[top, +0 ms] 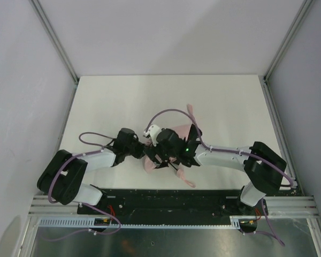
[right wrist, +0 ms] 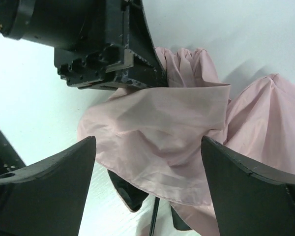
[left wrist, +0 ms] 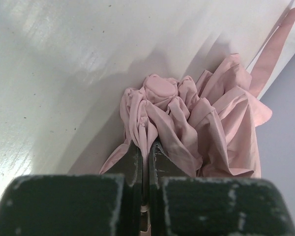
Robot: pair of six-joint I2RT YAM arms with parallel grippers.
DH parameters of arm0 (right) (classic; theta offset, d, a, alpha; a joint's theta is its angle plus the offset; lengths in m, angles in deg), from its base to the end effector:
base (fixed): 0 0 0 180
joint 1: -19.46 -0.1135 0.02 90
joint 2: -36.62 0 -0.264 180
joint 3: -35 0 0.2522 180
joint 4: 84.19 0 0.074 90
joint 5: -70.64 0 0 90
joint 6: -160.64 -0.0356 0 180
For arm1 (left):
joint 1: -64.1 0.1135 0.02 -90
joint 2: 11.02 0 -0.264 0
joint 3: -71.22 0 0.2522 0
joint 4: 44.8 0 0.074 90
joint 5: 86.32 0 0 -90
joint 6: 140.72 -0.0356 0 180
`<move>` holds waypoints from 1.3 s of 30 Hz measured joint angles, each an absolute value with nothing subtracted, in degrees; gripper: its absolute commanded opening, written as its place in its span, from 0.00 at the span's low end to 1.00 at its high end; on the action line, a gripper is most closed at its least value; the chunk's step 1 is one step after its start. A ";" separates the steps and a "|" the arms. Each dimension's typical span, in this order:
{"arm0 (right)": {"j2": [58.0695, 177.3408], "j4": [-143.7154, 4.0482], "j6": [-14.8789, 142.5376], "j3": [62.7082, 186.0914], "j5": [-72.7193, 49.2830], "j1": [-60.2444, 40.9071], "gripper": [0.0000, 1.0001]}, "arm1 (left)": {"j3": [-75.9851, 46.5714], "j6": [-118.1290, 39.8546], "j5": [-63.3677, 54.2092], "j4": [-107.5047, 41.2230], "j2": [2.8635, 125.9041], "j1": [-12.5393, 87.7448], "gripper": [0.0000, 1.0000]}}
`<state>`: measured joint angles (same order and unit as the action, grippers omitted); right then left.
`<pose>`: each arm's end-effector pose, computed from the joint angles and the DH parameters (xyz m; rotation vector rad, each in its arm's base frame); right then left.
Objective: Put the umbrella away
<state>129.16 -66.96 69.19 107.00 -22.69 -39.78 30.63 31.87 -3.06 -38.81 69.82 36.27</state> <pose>0.1831 0.3035 0.2217 -1.0724 2.0102 0.5070 0.2157 -0.1186 0.1322 -1.1568 2.3691 -0.9578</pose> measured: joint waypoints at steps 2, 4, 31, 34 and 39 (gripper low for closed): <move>129.99 -66.96 70.04 107.00 -27.24 -42.43 0.92 | 30.63 31.89 -3.13 -38.11 69.53 36.27 0.00; 131.91 -67.31 70.55 107.00 -31.24 -44.29 0.92 | 30.61 31.91 -3.15 -37.93 69.47 36.27 0.00; 148.46 -74.22 69.69 113.32 -19.79 -35.76 0.00 | 31.99 19.89 -6.03 -29.98 55.26 49.71 0.99; 148.13 -76.23 68.82 112.69 -10.65 -32.51 0.00 | 32.40 18.93 -8.83 -30.20 53.69 51.00 0.99; 148.15 -78.20 66.02 111.18 5.09 -27.04 0.00 | 34.59 19.80 -12.81 -34.39 55.89 50.12 1.00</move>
